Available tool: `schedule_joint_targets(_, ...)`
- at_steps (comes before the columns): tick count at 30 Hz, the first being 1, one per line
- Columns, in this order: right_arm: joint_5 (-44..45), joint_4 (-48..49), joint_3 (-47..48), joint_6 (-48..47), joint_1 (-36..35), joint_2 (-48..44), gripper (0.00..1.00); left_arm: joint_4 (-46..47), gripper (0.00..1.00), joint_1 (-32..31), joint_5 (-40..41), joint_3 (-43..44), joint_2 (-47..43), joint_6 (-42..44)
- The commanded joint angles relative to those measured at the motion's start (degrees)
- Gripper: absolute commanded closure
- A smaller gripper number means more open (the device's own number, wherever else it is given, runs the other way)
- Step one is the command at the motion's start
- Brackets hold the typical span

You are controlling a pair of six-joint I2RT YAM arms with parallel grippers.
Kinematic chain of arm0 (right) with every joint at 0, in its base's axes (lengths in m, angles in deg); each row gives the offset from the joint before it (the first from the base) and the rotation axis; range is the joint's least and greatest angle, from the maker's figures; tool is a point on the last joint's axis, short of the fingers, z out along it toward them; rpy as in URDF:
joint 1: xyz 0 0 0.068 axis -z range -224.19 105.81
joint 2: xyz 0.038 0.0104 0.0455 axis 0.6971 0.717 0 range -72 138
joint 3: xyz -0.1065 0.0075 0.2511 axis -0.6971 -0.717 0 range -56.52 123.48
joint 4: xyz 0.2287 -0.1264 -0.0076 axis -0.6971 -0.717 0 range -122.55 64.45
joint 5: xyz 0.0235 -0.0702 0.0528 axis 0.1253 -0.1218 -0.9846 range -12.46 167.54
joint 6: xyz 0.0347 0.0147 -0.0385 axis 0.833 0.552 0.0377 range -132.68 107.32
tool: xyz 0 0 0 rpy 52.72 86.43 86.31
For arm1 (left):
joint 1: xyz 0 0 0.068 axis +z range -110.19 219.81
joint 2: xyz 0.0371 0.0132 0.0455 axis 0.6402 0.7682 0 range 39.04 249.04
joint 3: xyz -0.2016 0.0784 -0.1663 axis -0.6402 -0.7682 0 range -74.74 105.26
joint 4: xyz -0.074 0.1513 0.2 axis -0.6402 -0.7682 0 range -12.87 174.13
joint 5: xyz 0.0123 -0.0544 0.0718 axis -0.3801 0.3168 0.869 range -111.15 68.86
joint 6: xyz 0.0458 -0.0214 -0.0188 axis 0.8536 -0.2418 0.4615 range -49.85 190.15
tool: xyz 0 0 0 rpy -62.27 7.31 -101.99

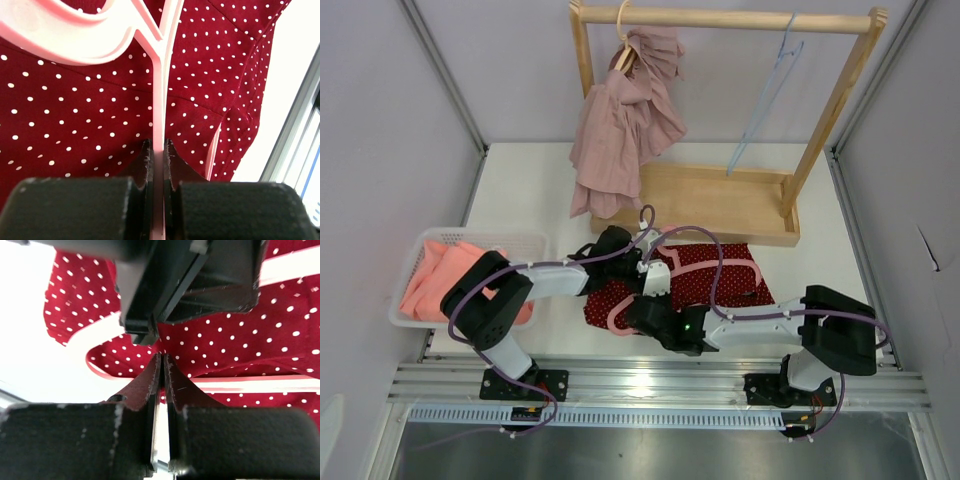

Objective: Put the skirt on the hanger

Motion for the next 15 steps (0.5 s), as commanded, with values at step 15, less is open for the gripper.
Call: schedule_joint_targets(15,1.0,-6.0,4.1,-0.6,-0.5,-8.1,0.95,-9.3,1.00,2.7,1.3,8.8,2.1,6.5)
